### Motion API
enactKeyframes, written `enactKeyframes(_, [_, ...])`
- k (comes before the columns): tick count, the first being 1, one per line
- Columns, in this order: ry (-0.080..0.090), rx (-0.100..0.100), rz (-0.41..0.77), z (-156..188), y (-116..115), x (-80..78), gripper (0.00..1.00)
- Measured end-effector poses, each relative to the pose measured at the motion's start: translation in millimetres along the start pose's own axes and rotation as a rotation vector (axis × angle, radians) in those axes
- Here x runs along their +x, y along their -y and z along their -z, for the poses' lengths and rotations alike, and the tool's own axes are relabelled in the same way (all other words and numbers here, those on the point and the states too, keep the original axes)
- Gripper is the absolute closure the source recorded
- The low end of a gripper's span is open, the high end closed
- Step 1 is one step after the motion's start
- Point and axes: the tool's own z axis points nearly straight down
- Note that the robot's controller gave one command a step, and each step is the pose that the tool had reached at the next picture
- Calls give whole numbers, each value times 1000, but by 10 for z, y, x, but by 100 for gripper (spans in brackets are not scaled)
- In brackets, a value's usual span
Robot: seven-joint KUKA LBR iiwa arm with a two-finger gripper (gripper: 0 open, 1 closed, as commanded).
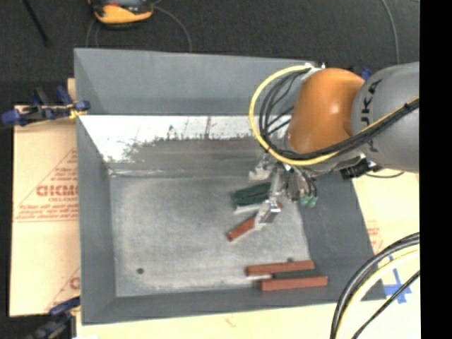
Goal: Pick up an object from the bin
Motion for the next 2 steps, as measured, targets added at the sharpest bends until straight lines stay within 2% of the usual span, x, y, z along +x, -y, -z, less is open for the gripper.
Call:
enactKeyframes(1, [18, -3, 33, -751, 180, -87, 100])
enactKeyframes(2, [18, -3, 33, -751, 181, -87, 100])
